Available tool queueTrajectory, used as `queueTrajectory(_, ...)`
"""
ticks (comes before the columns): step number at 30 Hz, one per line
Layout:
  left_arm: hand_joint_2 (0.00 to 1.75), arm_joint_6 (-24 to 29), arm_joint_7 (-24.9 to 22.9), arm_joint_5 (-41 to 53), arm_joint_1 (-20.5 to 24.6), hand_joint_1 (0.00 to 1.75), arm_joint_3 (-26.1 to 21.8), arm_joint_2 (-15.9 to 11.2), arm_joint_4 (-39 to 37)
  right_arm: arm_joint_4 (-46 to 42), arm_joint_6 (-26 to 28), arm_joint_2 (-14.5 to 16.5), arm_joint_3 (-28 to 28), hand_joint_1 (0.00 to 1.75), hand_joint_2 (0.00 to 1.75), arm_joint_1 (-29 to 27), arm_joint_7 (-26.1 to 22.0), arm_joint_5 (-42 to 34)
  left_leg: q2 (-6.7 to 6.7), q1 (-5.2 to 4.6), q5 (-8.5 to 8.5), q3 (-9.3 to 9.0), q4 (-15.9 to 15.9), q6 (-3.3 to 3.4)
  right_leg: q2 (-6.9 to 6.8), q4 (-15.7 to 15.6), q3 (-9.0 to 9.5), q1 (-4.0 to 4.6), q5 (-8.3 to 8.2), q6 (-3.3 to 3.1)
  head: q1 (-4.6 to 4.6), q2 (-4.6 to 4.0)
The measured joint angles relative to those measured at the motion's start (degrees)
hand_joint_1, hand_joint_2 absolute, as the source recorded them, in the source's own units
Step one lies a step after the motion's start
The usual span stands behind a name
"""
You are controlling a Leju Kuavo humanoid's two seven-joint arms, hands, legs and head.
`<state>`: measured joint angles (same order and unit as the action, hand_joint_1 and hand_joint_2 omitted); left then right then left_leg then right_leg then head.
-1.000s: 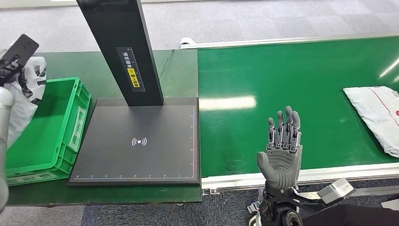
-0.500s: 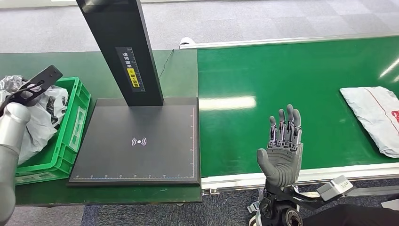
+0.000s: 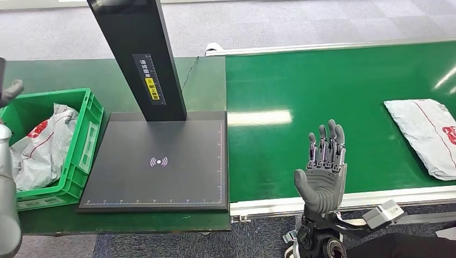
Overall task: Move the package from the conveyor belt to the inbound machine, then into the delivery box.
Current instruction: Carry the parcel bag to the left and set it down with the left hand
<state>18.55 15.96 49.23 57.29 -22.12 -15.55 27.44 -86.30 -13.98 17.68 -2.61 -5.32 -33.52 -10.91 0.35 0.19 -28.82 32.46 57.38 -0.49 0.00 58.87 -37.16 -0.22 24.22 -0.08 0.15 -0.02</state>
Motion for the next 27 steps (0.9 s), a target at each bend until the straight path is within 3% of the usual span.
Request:
queueTrajectory(4,1.75,2.54,7.57,-11.48,-3.15,0.00,-2.15,0.60,6.59,0.29,1.29,0.00,0.33,0.00,0.00,0.01,0.08,0.20,0.00,-0.01,0.00,-0.02,0.00,0.00,0.00,-0.01,0.02,-0.01,0.00,0.00,0.01,0.00)
queueTrajectory(5,1.75,2.30,9.61,-15.68,-4.84,0.00,-1.96,0.98,9.19,0.38,1.82,0.00,0.39,0.00,0.00,0.00,0.10,0.46,0.00,-0.03,-0.01,-0.04,0.00,0.00,0.00,-0.02,0.03,-0.03,0.00,0.00,0.01,0.00)
queueTrajectory(9,1.75,0.51,15.36,-29.91,-17.32,0.00,1.61,5.27,23.17,0.81,4.32,0.00,0.77,0.00,1.75,-0.05,0.18,3.70,0.02,-0.17,-0.11,-0.16,-0.01,0.03,0.02,-0.04,0.10,-0.18,0.07,0.08,-0.02,0.00)
queueTrajectory(13,1.75,0.36,21.18,-34.99,-37.34,0.00,12.01,14.21,39.88,2.21,6.67,-0.01,1.95,0.00,1.75,0.02,1.00,9.41,0.06,-0.28,-0.32,-0.26,-0.01,0.23,0.05,-0.11,0.23,-0.28,0.25,0.31,0.02,0.00)
queueTrajectory(17,1.75,-0.82,20.70,-36.47,-51.17,0.00,25.73,20.62,49.08,6.15,7.18,0.00,2.93,0.00,1.75,0.45,1.63,11.61,0.02,-0.29,-0.52,-0.23,-0.01,0.43,0.03,-0.20,0.30,-0.33,0.33,0.44,0.01,-0.01)
queueTrajectory(22,1.75,-2.60,17.44,-33.17,-61.53,0.00,37.33,24.11,54.35,10.99,7.05,-0.01,4.37,0.00,1.75,0.71,1.67,13.86,-0.02,-0.25,-0.61,-0.16,-0.02,0.43,0.03,-0.21,0.31,-0.30,0.39,0.52,0.00,-0.01)
queueTrajectory(27,1.75,-5.62,15.53,-31.81,-68.09,0.00,40.11,24.65,59.66,14.79,5.99,-0.14,4.96,0.00,1.75,0.58,1.72,15.29,-0.02,-0.15,-0.62,-0.21,-0.02,0.37,0.02,-0.19,0.30,-0.18,0.45,0.43,-0.01,-0.01)
